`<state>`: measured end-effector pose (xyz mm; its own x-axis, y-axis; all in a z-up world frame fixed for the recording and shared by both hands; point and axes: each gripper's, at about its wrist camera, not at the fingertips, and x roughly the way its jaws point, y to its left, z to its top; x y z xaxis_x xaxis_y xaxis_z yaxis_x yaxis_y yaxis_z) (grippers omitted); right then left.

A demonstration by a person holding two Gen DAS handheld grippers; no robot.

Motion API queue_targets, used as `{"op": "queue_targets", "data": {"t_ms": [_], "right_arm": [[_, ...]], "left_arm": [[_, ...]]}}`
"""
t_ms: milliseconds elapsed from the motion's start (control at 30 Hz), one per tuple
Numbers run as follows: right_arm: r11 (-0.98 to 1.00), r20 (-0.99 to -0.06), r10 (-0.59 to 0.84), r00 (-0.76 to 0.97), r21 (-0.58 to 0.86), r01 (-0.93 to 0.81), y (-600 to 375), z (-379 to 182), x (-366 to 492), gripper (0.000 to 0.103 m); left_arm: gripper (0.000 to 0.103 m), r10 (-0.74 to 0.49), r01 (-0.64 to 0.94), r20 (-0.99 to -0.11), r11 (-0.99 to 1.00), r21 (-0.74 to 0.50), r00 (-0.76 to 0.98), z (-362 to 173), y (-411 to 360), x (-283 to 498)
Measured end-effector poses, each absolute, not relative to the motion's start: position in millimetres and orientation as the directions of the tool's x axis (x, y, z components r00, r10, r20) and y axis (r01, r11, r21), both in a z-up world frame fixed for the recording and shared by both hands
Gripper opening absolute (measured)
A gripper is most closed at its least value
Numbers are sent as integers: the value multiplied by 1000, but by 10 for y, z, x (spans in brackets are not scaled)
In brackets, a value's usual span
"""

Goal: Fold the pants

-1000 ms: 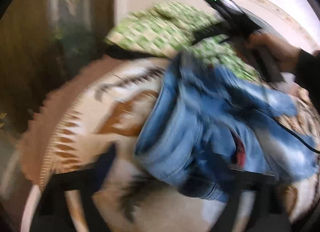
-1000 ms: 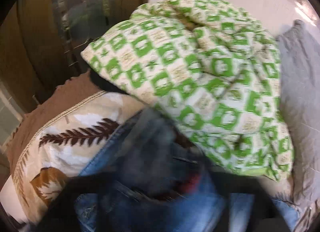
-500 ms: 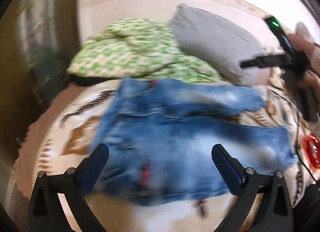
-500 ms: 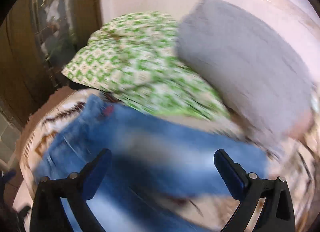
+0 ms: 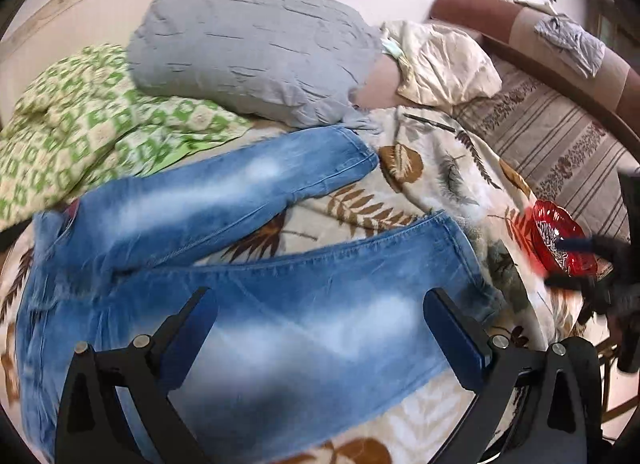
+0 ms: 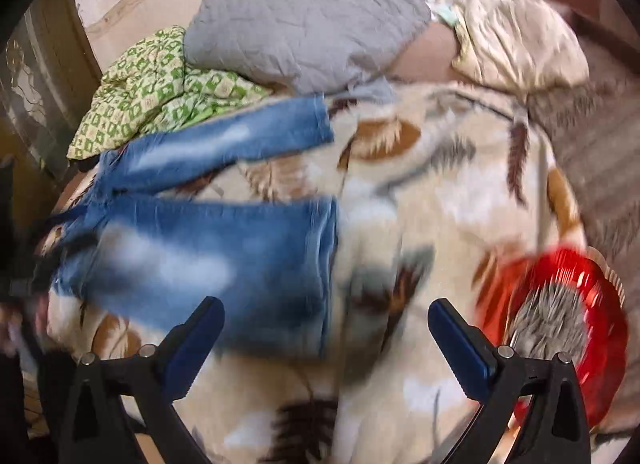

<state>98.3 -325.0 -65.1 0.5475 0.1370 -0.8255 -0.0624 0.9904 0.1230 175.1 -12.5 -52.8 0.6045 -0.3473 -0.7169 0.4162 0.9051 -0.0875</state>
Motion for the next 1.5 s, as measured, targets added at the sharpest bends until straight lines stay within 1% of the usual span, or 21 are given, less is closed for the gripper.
{"op": "queue_targets", "data": {"t_ms": [100,200,400,633,800,900,1000,1167,1300,1400,1500], "right_arm": [[985,-829,169,533,154,-73,-3179,-765,899,103],[985,-827,173,534,141,-101,-3066,-824,880,103],[979,-818,202,538,173,-105,-2983,-742,1232,103],[983,-788,182,588,133,-127,-2759,-314,1954,103],[985,-782,168,600,115,-127,-2627,-8,2554,103],[986,-805,163,571,114,-120,-2557,24,2979,103],[990,-840,135,526,96,-101,-2511,-112,3410,103],[992,-893,126,431,108,-65,-2561,-567,4122,103],[987,-925,156,347,156,-27,-2682,-976,4594,103],[986,-935,164,314,168,-16,-2734,-1199,4827,102],[981,-937,192,291,190,-35,-2730,-1351,5005,93]], "left_arm": [[102,-342,392,-743,912,-117,575,-546,-74,1946],[102,-330,366,-745,922,-123,581,-543,60,2009],[102,-234,342,-731,940,-1,641,-329,262,2108],[102,-179,317,-705,946,69,686,75,404,2388],[102,-165,327,-736,942,79,656,140,358,2836],[102,-156,350,-771,932,91,618,13,252,3165],[102,-132,390,-797,911,138,590,-200,130,3522],[102,-90,431,-834,883,187,545,-636,69,4166],[102,-97,459,-873,875,154,479,-986,110,4652],[102,-120,482,-881,866,131,457,-1159,131,4862],[102,-119,500,-910,859,106,397,-1348,124,5000]]}}
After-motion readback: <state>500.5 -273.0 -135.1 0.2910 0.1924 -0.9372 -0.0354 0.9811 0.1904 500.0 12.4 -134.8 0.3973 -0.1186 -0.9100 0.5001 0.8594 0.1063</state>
